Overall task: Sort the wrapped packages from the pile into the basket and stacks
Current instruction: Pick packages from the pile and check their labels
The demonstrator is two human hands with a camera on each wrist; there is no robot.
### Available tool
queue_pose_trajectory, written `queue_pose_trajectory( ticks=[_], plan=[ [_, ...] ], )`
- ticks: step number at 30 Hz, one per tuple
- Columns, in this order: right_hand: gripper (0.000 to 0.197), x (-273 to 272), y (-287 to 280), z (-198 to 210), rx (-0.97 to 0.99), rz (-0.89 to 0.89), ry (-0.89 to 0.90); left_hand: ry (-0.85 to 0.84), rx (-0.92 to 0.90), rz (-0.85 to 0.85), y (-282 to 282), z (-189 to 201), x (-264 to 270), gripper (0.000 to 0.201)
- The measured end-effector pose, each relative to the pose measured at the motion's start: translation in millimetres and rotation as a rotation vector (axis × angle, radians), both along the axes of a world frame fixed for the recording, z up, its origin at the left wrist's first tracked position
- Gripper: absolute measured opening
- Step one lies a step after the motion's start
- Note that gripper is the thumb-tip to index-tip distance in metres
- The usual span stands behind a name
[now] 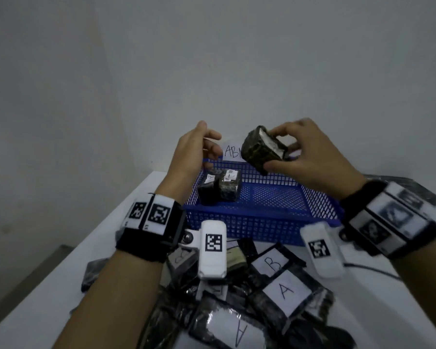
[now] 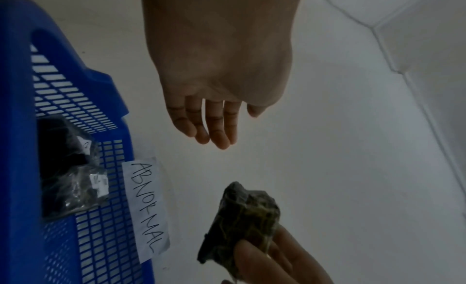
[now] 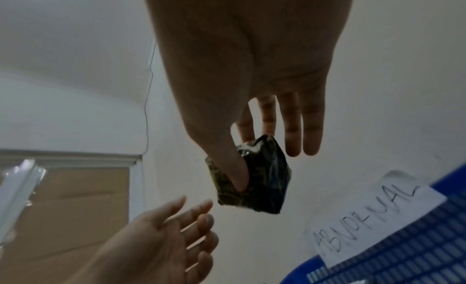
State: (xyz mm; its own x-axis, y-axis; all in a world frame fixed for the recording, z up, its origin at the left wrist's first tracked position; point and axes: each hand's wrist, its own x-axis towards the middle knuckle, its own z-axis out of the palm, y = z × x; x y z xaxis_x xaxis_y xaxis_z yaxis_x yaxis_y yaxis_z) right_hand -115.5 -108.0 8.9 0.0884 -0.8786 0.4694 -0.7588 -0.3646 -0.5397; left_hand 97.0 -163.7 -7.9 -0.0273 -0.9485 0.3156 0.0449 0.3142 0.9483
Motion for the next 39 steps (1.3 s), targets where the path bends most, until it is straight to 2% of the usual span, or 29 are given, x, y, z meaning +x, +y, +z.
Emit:
queue_pose_trajectory(
  ticks=[3,7,10,13,16,19,22,28,32,34,36,39],
  plan=[
    [0.052,-3,-45,18,0.074,-0.052,0.265,0.114,0.065,0.079,-24,-5,-5,0.052],
    [0.056,0,-99,11,0.243,-0.069,0.515,0.237,0.127,0.129,-49,-21,-8,0.053],
    [0.060,6,-133,-3,0.436,-0.055,0.667,0.133,0.129,0.133,-65,-36,-10,0.051],
    [0.052,10,-155,-15,0.469,-0.031,0.768,-0.040,0.113,0.153,-75,-47,-12,0.050],
    [0.047,12,-169,-34,0.475,-0.020,0.791,-0.218,0.062,0.183,-78,-55,-12,0.039],
    [0.031,11,-176,-57,0.437,-0.033,0.800,-0.457,-0.026,0.175,-77,-62,-11,0.036],
    [0.026,8,-177,-70,0.405,-0.058,0.760,-0.562,-0.062,0.173,-77,-64,-11,0.033],
    [0.032,3,-178,-75,0.392,-0.059,0.733,-0.593,-0.065,0.175,-80,-66,-10,0.030],
    [0.067,-5,-174,-58,0.457,-0.063,0.742,-0.566,-0.048,0.145,-78,-64,-11,0.030],
    [0.076,-8,-168,-38,0.443,-0.076,0.713,-0.520,-0.021,0.088,-74,-59,-12,0.029],
    [0.072,-10,-159,-12,0.406,-0.082,0.659,-0.427,0.004,0.044,-68,-50,-8,0.031],
    [0.057,-9,-137,27,0.330,-0.089,0.578,-0.339,0.006,0.025,-53,-30,4,0.031]
  ],
)
